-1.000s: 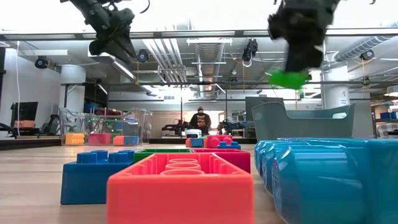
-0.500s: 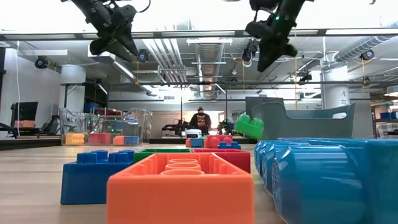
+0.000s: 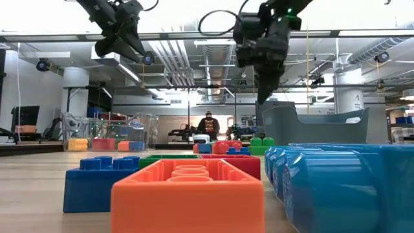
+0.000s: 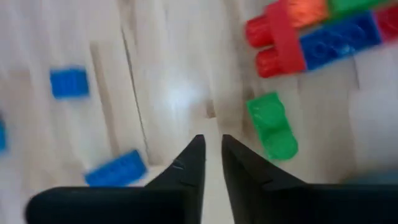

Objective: Sort blocks by size
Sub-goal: Put the big green game piece into the blue bin

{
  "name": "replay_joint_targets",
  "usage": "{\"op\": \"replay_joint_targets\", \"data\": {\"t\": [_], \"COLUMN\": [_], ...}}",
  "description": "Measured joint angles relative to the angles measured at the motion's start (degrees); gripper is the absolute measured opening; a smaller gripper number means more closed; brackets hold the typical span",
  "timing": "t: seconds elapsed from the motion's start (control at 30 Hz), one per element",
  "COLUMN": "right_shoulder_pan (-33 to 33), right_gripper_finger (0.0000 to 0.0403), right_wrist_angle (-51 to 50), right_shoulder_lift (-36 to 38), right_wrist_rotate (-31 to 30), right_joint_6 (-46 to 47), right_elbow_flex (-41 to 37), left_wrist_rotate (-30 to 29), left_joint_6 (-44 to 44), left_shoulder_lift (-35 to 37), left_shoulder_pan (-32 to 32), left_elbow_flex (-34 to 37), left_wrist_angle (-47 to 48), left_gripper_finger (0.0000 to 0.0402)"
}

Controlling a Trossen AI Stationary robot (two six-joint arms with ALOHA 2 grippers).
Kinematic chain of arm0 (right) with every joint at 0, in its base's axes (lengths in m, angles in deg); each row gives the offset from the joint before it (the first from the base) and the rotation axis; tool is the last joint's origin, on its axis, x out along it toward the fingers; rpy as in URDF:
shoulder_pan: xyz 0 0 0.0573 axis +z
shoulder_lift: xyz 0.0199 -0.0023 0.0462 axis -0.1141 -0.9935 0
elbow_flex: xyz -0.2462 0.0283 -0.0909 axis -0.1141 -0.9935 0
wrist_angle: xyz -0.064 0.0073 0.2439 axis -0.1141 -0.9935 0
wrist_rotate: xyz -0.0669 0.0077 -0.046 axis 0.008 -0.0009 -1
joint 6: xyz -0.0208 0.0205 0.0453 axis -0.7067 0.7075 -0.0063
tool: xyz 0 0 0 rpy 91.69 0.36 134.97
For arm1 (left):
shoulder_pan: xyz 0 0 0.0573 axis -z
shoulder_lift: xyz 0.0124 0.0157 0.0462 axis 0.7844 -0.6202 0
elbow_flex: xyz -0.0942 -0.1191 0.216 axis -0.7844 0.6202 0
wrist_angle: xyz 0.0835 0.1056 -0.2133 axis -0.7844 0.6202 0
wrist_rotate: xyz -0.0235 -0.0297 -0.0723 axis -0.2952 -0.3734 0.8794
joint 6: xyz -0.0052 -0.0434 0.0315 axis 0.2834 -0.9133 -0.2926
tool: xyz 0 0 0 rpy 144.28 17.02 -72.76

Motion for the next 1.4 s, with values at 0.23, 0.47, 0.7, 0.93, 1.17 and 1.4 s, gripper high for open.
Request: {"op": "replay_joint_targets", "data": {"t": [0.23,0.47,0.7,0.93,1.17,1.4], "right_shoulder_pan": [-0.5,-2.6,-2.5,-2.3,-2.2,-3.5], "right_gripper_finger": [0.0149,0.0238,0.0237,0.0128,0.0130,0.0130], "right_wrist_angle": [-0.4,0.8,2.3,2.1,1.2,0.4], "right_shoulder_lift": [-7.1,-14.7,-19.7,-16.7,-4.4,9.5], "right_wrist_rotate": [-4.9,-8.1,-8.7,-6.5,-1.8,-5.8], "right_joint_6": [-19.6,-24.6,-23.3,-18.8,-7.8,3.9], "right_elbow_flex": [0.0,0.2,0.2,-0.2,-0.1,-0.1], "left_wrist_rotate": [0.0,0.0,-0.1,-0.1,-0.2,-0.2], "left_joint_6": [0.1,1.0,1.1,1.1,1.8,2.6], "left_shoulder_lift": [0.0,0.0,0.0,0.0,-0.1,-0.1], "left_shoulder_pan": [0.1,0.1,0.2,0.4,0.4,0.4], "left_elbow_flex": [0.0,0.0,0.0,0.0,0.1,0.1], "left_wrist_angle": [0.0,0.0,-0.2,-0.4,-1.7,-4.7], "left_gripper_finger": [0.0155,0.0155,0.0155,0.0155,0.0155,0.0155]}}
